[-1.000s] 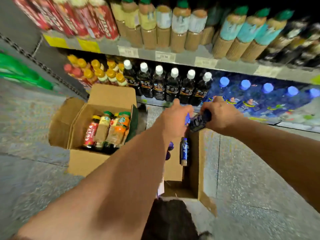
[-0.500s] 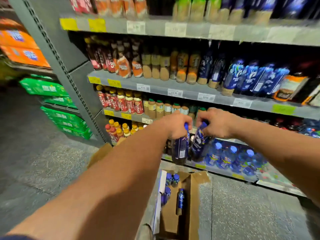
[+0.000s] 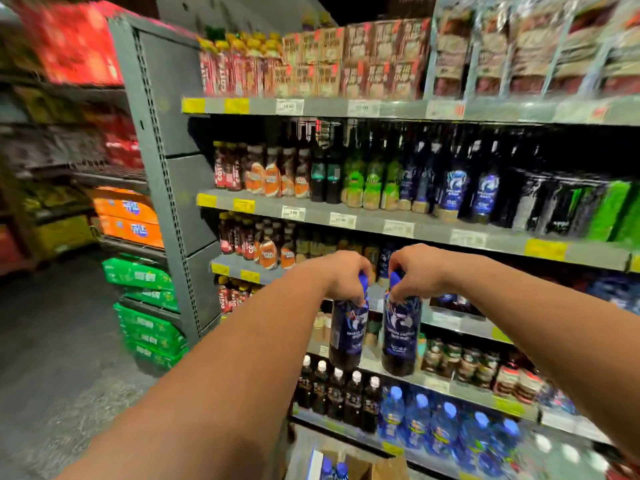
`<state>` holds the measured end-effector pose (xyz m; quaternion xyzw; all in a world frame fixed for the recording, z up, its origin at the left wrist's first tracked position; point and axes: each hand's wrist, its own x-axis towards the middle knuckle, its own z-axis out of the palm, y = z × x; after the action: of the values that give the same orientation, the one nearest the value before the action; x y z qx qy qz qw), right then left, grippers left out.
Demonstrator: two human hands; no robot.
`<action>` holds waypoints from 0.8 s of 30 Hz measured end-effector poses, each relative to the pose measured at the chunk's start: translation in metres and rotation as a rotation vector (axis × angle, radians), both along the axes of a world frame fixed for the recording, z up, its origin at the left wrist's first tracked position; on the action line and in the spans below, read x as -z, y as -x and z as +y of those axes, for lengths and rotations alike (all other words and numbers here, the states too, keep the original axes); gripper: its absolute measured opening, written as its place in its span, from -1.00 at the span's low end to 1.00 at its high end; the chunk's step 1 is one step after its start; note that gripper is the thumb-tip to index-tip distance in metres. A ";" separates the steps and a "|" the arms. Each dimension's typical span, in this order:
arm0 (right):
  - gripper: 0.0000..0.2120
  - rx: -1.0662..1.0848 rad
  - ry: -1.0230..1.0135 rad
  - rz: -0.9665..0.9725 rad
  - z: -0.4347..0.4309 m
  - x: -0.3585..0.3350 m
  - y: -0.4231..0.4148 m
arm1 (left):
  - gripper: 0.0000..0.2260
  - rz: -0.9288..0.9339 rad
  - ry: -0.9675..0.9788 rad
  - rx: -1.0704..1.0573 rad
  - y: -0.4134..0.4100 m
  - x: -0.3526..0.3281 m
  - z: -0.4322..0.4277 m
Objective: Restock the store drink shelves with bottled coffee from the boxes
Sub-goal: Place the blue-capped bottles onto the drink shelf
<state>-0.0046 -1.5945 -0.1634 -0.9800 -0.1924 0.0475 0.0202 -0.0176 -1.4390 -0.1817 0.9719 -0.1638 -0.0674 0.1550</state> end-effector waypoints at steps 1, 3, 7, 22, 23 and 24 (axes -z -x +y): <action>-0.65 0.002 0.003 0.002 -0.001 -0.006 0.003 | -0.68 0.010 -0.002 0.009 0.004 -0.007 0.001; -0.60 -0.002 0.021 -0.011 -0.001 -0.016 0.007 | -0.72 0.015 -0.008 0.025 0.010 -0.020 0.001; -0.57 -0.011 -0.034 -0.039 -0.003 -0.032 0.011 | -0.72 0.016 -0.013 0.034 0.014 -0.042 -0.003; -0.58 0.047 -0.101 -0.051 -0.051 -0.061 -0.019 | -0.78 0.041 0.056 0.118 -0.040 -0.078 -0.049; -0.57 0.055 -0.100 -0.052 -0.053 -0.060 -0.024 | -0.77 0.040 0.055 0.126 -0.047 -0.076 -0.052; -0.57 0.062 -0.097 -0.053 -0.055 -0.059 -0.030 | -0.77 0.038 0.052 0.135 -0.055 -0.075 -0.055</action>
<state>0.0251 -1.6498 -0.1042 -0.9842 -0.1644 0.0117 0.0640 0.0379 -1.4937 -0.1065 0.9529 -0.2275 -0.0918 0.1782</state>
